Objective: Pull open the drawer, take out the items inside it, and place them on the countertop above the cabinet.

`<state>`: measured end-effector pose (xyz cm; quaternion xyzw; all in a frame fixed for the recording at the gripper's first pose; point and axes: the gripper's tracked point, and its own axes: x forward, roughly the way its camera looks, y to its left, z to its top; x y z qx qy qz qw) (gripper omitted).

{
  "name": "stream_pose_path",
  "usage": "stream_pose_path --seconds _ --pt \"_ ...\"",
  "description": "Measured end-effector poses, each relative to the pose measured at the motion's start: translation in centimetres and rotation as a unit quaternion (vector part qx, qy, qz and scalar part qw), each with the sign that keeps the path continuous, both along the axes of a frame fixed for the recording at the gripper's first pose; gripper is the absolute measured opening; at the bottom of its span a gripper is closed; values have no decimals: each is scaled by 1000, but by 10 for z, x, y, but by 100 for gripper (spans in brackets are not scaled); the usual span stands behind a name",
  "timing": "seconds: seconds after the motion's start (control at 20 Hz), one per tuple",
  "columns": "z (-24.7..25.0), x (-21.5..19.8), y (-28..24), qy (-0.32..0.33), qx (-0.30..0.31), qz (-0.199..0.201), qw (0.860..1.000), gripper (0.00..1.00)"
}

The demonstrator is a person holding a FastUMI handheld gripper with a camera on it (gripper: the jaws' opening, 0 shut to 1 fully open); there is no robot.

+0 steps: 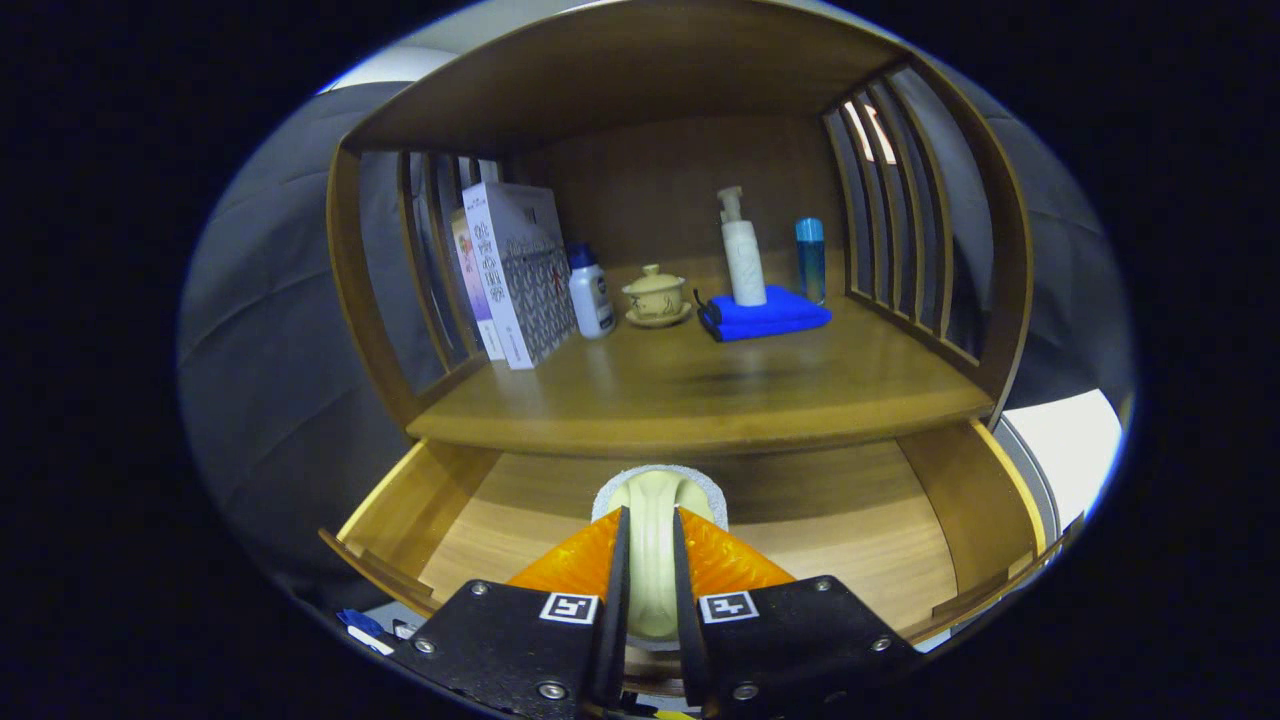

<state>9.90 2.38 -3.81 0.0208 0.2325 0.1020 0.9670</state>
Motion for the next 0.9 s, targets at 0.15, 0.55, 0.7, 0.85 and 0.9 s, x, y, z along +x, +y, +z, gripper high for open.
stream_pose_path --seconds 0.15,0.55,0.7,0.85,0.9 --pt "19 7 3 -18 1 1 1000 23" --pt "53 33 9 -35 17 -6 999 23" --pt "63 50 9 -38 23 -11 999 23" --pt "70 74 7 -41 26 -24 999 23" --pt "70 81 6 -41 27 -28 998 23"
